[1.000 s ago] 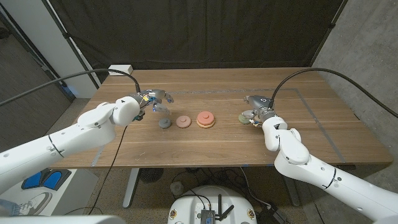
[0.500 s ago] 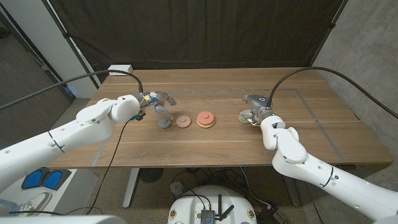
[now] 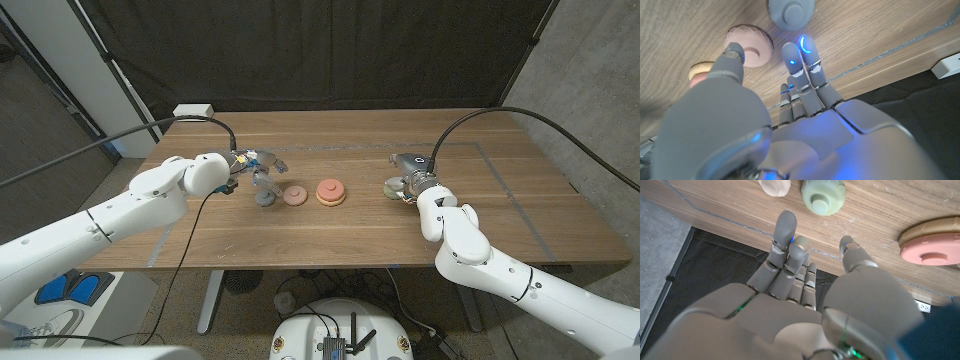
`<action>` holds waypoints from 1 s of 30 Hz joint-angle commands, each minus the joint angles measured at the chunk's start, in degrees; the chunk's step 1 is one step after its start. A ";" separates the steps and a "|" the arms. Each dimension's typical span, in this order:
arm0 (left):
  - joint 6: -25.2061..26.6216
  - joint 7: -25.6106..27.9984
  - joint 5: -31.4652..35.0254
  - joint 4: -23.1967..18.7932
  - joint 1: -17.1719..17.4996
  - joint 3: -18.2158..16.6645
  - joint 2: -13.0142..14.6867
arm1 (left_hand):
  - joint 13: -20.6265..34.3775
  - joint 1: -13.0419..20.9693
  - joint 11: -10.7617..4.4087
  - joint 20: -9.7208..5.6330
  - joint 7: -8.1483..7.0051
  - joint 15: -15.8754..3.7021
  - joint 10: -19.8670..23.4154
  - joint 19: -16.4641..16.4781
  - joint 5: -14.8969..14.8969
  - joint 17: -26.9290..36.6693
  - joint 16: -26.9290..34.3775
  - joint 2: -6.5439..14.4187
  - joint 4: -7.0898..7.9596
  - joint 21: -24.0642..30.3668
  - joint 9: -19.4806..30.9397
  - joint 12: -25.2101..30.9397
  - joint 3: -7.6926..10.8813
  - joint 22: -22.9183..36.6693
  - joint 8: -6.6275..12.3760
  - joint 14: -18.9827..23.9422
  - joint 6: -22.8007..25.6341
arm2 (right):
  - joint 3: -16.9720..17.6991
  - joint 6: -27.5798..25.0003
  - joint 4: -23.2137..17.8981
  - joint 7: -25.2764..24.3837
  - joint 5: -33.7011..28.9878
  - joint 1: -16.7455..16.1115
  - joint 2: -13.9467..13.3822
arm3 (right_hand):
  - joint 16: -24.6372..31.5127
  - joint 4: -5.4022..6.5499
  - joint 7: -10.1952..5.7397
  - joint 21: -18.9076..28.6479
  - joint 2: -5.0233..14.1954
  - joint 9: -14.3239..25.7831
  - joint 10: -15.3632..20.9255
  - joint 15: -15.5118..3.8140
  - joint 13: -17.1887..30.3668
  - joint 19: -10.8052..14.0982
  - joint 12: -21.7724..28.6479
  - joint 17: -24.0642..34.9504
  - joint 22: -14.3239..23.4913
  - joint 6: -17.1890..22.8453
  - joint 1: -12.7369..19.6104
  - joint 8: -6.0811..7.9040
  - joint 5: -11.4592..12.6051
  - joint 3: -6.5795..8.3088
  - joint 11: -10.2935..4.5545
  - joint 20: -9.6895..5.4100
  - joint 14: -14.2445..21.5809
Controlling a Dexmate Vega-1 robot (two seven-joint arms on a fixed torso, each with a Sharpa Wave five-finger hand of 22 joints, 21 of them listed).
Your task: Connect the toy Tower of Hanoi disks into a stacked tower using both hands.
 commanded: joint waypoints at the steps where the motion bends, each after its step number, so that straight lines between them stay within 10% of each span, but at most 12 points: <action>1: -4.60 -0.44 2.42 2.59 -1.04 0.91 -2.02 | 0.00 -0.33 -0.06 -7.97 -0.08 -4.49 -0.41 -0.19 -0.14 0.10 0.28 -0.28 -0.08 -0.15 0.01 0.20 -0.07 0.02 0.37 -0.27 -0.12 | -0.43 -0.78 -0.46 1.08 -1.23 0.09 0.10 | -0.30 0.41 0.17 -0.13 -0.18 0.13 0.28 -0.98 0.24 -0.11 -0.09 0.17 0.08 -0.18 -0.33 -0.06 0.44 0.23 0.06 -2.69 -0.13; 30: -7.49 -0.28 10.57 6.91 -1.92 4.54 -7.38 | -0.44 0.11 -0.25 -7.20 -0.33 -4.43 -1.08 -0.75 -0.71 -0.29 0.33 -0.32 -0.30 -0.23 -0.16 0.67 -0.37 0.00 0.77 -1.16 -0.95 | -0.42 -1.58 -0.27 3.56 -2.91 0.38 0.70 | -0.89 0.43 0.22 -0.38 0.08 0.04 0.42 -0.98 0.41 -0.38 -0.20 0.04 -0.12 0.05 -0.75 -0.17 0.61 0.28 -0.05 -2.68 -0.41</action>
